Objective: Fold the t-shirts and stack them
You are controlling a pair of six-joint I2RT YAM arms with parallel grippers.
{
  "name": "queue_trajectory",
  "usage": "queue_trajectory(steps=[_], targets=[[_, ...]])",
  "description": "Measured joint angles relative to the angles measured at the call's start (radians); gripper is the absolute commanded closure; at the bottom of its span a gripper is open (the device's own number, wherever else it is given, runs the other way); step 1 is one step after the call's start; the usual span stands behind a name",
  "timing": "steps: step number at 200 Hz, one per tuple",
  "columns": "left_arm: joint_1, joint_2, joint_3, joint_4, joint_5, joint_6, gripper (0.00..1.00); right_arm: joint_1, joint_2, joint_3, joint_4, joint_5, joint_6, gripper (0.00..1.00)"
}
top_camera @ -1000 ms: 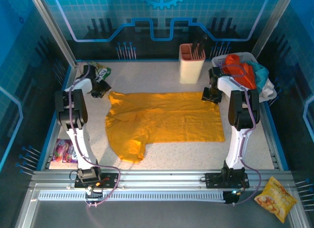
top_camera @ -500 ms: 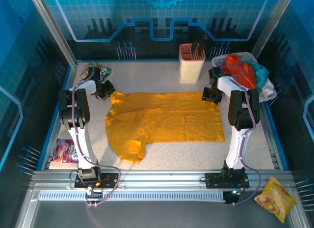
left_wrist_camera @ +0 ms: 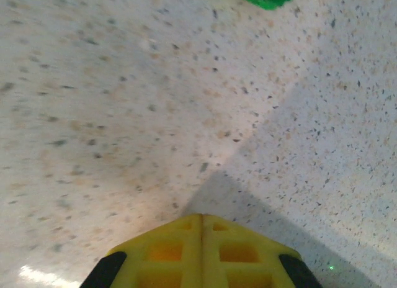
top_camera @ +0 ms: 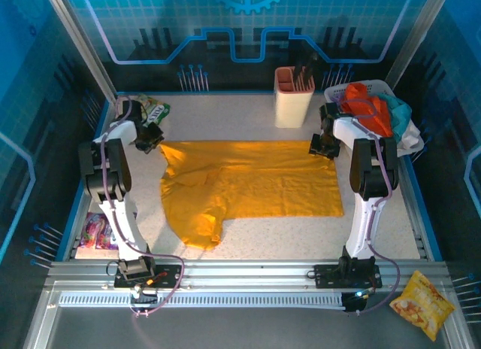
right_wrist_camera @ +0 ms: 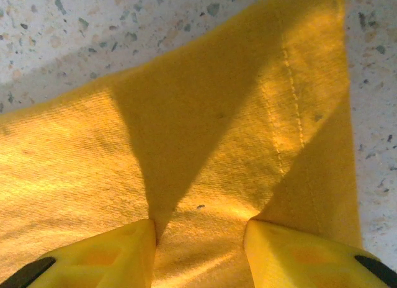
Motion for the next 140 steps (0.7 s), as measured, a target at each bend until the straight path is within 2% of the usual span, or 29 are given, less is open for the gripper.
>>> queue_trajectory(steps=[11, 40, 52, 60, 94, 140], targets=[[0.005, -0.006, 0.000, -0.014, -0.006, 0.000, 1.00, 0.000, 0.000, 0.000, 0.001, 0.001, 0.000, 0.55], [0.005, -0.007, 0.002, -0.040, -0.033, 0.007, 0.74, 0.000, -0.001, 0.000, 0.001, 0.003, 0.000, 0.56], [0.010, -0.007, 0.003, -0.044, -0.050, 0.011, 0.59, -0.002, -0.003, -0.005, 0.004, 0.006, 0.000, 0.56], [0.012, -0.007, 0.003, -0.048, -0.061, 0.020, 0.53, -0.002, -0.006, -0.007, 0.006, 0.009, 0.000, 0.56], [0.015, -0.026, 0.003, -0.069, -0.087, 0.024, 0.51, -0.003, -0.026, -0.039, 0.035, 0.010, 0.000, 0.53], [-0.013, -0.156, -0.033, -0.074, -0.100, 0.024, 0.51, 0.000, -0.038, -0.046, 0.040, -0.003, -0.003, 0.40]])
